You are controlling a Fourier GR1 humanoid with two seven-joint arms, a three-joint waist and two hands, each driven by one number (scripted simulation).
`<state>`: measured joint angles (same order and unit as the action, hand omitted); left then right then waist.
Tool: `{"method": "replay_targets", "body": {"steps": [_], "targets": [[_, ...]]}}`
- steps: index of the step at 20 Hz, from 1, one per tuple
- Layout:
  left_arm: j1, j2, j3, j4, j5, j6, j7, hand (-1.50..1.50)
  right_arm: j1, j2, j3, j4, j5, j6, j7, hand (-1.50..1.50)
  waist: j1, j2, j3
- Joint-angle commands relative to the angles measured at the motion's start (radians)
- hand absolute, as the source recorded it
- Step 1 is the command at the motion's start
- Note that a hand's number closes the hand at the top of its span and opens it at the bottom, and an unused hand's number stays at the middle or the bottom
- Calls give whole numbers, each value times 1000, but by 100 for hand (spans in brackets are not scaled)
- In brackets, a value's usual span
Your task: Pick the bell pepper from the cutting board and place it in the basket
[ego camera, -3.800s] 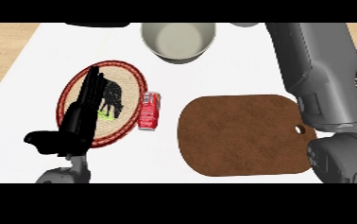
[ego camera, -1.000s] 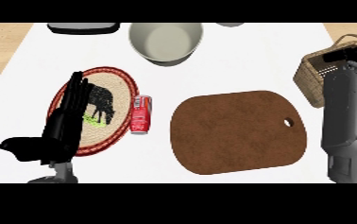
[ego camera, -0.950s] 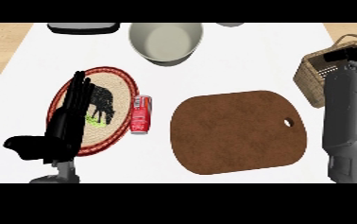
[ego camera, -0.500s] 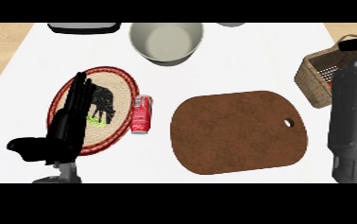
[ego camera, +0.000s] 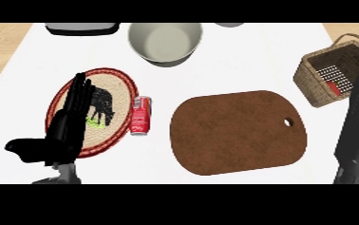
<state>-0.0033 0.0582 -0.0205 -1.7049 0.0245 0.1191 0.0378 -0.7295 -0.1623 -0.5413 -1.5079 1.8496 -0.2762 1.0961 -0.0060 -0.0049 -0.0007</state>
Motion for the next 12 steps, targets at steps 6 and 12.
{"method": "replay_targets", "body": {"steps": [6, 12], "targets": [[-21, 19, 44, 0, 24, -1, 27, 0, 143, 138, 58, -573, 24, 211, 25, -150, -16, -6, 0], [57, -41, -53, -41, -47, 25, -8, 0, 187, 157, 122, -785, -39, 320, -37, -150, 1, -1, 0]]}}
